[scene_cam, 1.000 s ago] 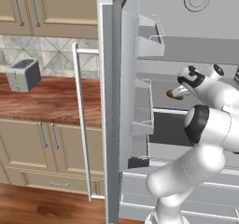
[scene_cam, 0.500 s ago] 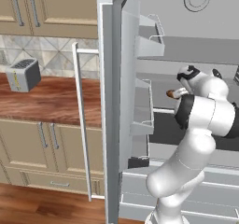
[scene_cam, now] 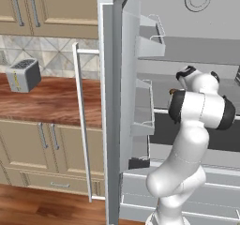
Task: Take the cheese, chicken drumstick, and potato from the fridge and place them on the plate on the dining counter to create an appetizer plate.
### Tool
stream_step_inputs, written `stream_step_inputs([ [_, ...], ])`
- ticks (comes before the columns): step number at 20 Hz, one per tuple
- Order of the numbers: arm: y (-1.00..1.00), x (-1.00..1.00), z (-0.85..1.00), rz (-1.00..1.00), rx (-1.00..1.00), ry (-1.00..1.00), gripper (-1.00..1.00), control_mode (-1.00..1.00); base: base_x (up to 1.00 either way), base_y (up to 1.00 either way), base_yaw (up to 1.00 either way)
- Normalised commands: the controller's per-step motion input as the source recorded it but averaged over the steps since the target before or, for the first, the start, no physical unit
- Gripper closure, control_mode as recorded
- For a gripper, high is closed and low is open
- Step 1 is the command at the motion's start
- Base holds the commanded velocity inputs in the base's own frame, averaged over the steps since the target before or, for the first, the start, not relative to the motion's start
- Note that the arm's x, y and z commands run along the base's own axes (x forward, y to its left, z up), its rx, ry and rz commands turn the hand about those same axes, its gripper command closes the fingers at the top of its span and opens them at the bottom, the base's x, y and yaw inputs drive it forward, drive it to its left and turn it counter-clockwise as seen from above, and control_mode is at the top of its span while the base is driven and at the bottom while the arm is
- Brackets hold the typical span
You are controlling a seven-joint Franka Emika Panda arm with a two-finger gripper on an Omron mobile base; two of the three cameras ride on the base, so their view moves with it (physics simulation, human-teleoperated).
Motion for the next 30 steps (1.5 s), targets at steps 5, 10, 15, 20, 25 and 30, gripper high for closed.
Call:
stream_step_inputs([
  [5,0.05,0.02,-0.25,0.01,0.0,0.0,1.0,-1.0,0.0,0.0,0.0],
  [10,0.09,0.07,-0.2,0.0,0.0,-0.01,1.0,-1.0,0.0,0.0,0.0],
  [15,0.12,-0.3,0.16,0.0,-0.02,-0.22,1.0,-1.0,0.0,0.0,0.0],
  [20,0.08,-0.79,0.83,0.0,-0.05,-0.26,1.0,-1.0,0.0,0.0,0.0],
  [25,0.04,-1.0,0.85,0.0,-0.08,-0.01,1.0,-1.0,0.0,0.0,0.0],
  [30,0.24,-1.0,0.46,-0.01,-0.08,0.11,1.0,-1.0,0.0,0.0,0.0],
])
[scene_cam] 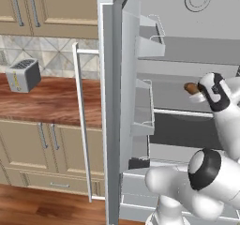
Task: Take the cheese, chicken drumstick, and potato from the fridge and place them on the plate on the dining counter to create an appetizer plate.
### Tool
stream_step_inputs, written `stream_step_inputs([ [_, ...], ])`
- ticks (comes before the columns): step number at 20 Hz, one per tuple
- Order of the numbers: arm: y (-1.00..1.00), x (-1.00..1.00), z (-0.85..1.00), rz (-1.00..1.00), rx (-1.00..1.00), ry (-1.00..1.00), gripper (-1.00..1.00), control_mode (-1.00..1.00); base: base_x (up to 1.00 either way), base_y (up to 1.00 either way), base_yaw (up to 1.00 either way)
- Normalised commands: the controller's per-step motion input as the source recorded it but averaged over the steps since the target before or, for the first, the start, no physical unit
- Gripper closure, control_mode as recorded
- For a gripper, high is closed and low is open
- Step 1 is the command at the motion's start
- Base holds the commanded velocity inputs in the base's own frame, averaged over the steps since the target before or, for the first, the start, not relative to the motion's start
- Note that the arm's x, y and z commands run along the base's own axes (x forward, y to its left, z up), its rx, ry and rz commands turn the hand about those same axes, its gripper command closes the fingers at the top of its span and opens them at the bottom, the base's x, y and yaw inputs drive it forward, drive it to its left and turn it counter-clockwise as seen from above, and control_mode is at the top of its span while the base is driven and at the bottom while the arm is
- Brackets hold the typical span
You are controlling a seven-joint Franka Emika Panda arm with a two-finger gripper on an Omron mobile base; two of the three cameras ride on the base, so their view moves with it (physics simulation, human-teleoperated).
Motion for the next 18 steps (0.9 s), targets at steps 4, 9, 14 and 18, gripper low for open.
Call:
stream_step_inputs([
  [4,0.4,-1.0,0.26,-0.05,-0.07,0.23,1.0,-1.0,0.0,0.0,0.0],
  [9,0.37,-1.0,0.18,-0.09,-0.01,0.23,1.0,-1.0,0.0,0.0,0.0],
  [14,0.22,-0.89,0.14,-0.13,0.0,0.25,1.0,-1.0,0.0,0.0,0.0],
  [18,0.24,-0.58,0.02,-0.11,0.0,0.26,1.0,-1.0,0.0,0.0,0.0],
])
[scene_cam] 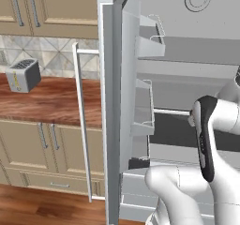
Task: Take the cheese, chicken drumstick, and potato from the fridge and place them on the plate on the dining counter to create an appetizer plate.
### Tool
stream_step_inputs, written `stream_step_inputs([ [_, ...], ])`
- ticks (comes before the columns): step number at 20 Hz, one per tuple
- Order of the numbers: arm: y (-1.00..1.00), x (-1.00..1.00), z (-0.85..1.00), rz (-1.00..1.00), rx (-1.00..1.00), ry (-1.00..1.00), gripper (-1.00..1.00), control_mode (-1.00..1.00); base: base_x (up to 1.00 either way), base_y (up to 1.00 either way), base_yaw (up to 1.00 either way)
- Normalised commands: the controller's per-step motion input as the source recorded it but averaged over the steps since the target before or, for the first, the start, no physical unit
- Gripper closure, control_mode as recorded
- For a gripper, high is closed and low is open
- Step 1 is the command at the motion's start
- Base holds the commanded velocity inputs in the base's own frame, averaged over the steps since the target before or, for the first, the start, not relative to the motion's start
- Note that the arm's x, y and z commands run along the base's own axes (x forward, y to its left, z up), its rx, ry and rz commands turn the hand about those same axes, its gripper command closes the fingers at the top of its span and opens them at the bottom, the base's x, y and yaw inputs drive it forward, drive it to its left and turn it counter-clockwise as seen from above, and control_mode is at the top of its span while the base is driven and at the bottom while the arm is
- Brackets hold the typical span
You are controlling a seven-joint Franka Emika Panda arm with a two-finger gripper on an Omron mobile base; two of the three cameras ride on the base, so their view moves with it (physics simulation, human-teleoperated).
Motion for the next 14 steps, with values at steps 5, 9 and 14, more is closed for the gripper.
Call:
stream_step_inputs([
  [5,0.14,-0.07,0.0,-0.06,0.0,0.21,1.0,-1.0,0.0,0.0,0.0],
  [9,0.01,-0.12,0.0,-0.02,0.0,0.04,1.0,1.0,-0.13,0.0,0.0],
  [14,0.0,0.0,0.0,0.0,0.0,0.0,1.0,1.0,-0.96,0.16,-0.04],
])
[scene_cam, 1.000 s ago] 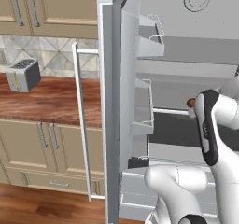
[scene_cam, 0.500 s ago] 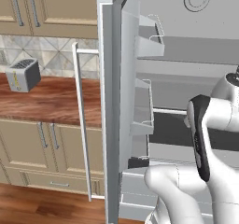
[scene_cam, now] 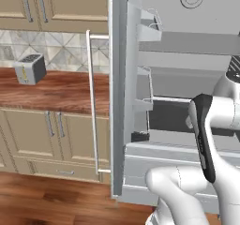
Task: Take the cheese, chicken drumstick, and potato from the fridge and place them on the plate on the dining counter to create an appetizer plate.
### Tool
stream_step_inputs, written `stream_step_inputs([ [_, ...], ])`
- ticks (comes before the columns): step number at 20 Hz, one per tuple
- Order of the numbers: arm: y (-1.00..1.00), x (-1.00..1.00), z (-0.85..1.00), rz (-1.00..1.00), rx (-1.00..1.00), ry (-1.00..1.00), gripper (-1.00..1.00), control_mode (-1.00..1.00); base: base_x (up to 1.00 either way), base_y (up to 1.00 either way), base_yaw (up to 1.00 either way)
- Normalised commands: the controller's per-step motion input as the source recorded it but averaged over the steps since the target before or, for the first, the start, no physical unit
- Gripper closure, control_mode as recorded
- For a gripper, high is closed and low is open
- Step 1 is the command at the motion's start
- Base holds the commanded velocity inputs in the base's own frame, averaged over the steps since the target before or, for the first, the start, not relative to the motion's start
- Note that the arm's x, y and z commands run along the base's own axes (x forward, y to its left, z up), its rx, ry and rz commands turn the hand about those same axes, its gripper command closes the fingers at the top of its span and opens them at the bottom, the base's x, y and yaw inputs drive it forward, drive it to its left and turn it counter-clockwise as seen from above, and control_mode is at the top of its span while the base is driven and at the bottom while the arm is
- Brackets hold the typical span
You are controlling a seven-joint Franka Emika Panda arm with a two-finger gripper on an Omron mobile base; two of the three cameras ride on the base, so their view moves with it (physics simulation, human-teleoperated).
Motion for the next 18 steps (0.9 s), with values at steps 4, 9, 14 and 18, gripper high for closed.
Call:
stream_step_inputs([
  [4,0.0,0.0,0.0,0.0,0.0,0.0,1.0,1.0,-1.0,0.34,-0.15],
  [9,0.0,0.0,0.0,0.0,0.0,0.0,1.0,1.0,-0.77,0.15,-0.64],
  [14,0.0,0.0,0.0,0.0,0.0,0.0,1.0,1.0,-0.45,0.0,-0.89],
  [18,0.0,0.0,0.0,0.0,0.0,0.0,1.0,1.0,-0.37,0.0,-0.88],
])
